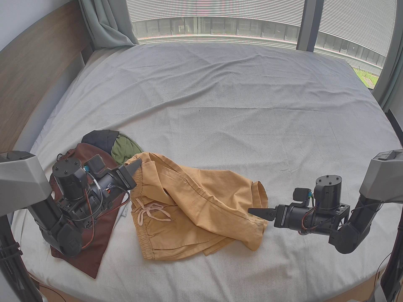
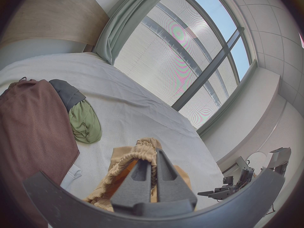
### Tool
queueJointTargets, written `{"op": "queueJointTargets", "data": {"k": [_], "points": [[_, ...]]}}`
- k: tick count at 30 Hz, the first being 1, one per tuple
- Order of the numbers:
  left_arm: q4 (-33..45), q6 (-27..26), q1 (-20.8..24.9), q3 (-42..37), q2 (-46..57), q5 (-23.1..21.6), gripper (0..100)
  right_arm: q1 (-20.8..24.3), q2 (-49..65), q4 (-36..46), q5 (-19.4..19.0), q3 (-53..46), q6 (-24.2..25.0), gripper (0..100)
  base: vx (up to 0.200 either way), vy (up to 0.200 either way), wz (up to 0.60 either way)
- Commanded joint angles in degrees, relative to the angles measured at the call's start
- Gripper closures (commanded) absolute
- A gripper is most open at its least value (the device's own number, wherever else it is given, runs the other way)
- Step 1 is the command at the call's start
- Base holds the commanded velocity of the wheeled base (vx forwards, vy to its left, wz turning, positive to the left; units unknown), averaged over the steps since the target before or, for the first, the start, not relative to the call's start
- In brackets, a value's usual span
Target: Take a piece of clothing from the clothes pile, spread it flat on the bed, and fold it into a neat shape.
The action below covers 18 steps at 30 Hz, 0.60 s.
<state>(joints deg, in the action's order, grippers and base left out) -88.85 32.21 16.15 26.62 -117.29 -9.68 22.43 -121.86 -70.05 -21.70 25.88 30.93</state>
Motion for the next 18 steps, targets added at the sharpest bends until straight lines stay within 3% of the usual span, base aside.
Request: {"op": "queueJointTargets", "data": {"k": [1,18], "points": [[-0.01,0.05,0.02,0.01,0.22,0.10,100,0.07,-2.33,-0.88,-0.01,-0.04,0.01,0,0.000,0.000,0.00],[-0.01,0.05,0.02,-0.08,-0.14,0.01,100,1.12,-6.99,-4.57,1.13,0.13,0.27,0,0.000,0.000,0.00]]}}
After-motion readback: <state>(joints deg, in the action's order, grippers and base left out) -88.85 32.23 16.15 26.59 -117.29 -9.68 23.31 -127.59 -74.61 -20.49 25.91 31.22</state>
